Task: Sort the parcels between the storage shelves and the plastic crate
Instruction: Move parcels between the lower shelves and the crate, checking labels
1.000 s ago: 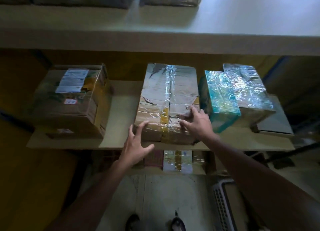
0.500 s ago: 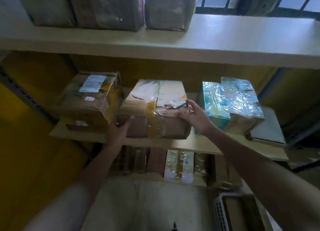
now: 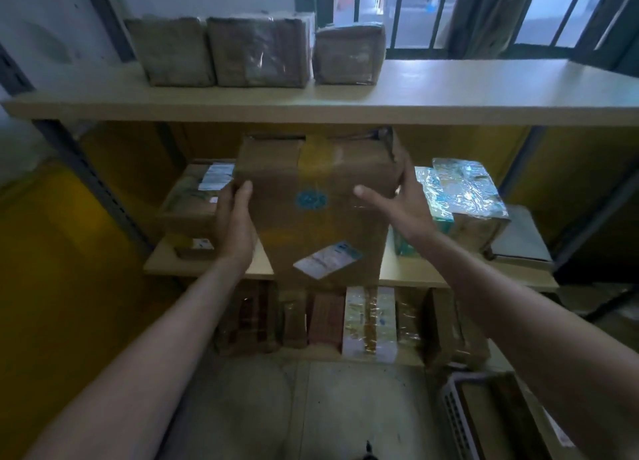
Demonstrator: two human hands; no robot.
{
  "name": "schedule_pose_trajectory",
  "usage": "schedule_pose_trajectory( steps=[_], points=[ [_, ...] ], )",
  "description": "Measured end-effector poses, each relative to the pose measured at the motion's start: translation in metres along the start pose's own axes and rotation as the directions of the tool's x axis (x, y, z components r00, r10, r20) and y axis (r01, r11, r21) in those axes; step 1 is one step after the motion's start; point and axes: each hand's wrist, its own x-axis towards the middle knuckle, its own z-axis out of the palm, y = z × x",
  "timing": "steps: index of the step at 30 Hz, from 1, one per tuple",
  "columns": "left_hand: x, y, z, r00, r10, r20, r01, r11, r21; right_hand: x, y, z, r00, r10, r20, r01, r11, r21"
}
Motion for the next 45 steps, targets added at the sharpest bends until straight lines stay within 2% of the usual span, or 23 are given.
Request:
schedule_pose_trajectory(
  steps=[2,5,8,10,14,18,20,21,25,31,37,45],
  points=[
    [-0.002,0.003,-0.006,0.997,0.062,0.052,-0.064,0.997,0.031,-0.002,-0.003,0.001,0.999,-0.037,-0.034,0.035,0.998,-0.049],
    [-0.001,-0.004,-0.011,0.992,0.057,0.112,-0.071,0.989,0.129,0.001,0.002,0.005,0.996,-0.032,-0.085,0.028,0.998,-0.048],
    [0.003,-0.023,-0.015,0.981,0.065,0.183,-0.106,0.969,0.222,0.013,0.015,0.011,0.993,0.034,-0.117,-0.043,0.996,-0.074],
    [0.006,-0.037,-0.013,0.981,0.025,0.193,-0.079,0.959,0.274,0.024,0.03,0.014,0.986,0.114,-0.122,-0.129,0.984,-0.125],
    [0.007,-0.074,-0.01,0.944,-0.192,0.268,0.103,0.945,0.311,0.034,0.068,0.015,0.956,0.264,-0.127,-0.284,0.941,-0.186],
    [-0.009,-0.111,-0.012,0.783,-0.513,0.352,0.41,0.851,0.329,0.047,0.103,0.006,0.918,0.376,-0.128,-0.393,0.904,-0.166],
    [-0.017,-0.122,-0.009,0.721,-0.612,0.325,0.543,0.79,0.283,0.057,0.116,0.003,0.898,0.425,-0.112,-0.438,0.884,-0.161],
    [-0.018,-0.126,-0.007,0.711,-0.632,0.309,0.567,0.774,0.281,0.061,0.121,0.002,0.894,0.434,-0.111,-0.448,0.873,-0.192],
    [-0.011,-0.135,0.004,0.726,-0.632,0.273,0.593,0.775,0.217,0.068,0.136,-0.005,0.899,0.433,-0.07,-0.435,0.858,-0.274],
    [0.004,-0.14,0.016,0.739,-0.641,0.208,0.598,0.766,0.237,0.042,0.156,-0.009,0.841,0.504,0.198,-0.49,0.864,-0.119],
    [0.022,-0.151,0.016,0.742,-0.652,0.155,0.615,0.755,0.228,0.022,0.173,-0.001,0.838,0.495,0.229,-0.449,0.865,-0.223],
    [0.028,-0.166,0.013,0.707,-0.696,0.127,0.657,0.712,0.246,0.026,0.179,0.007,0.822,0.5,0.273,-0.471,0.866,-0.169]
  ],
)
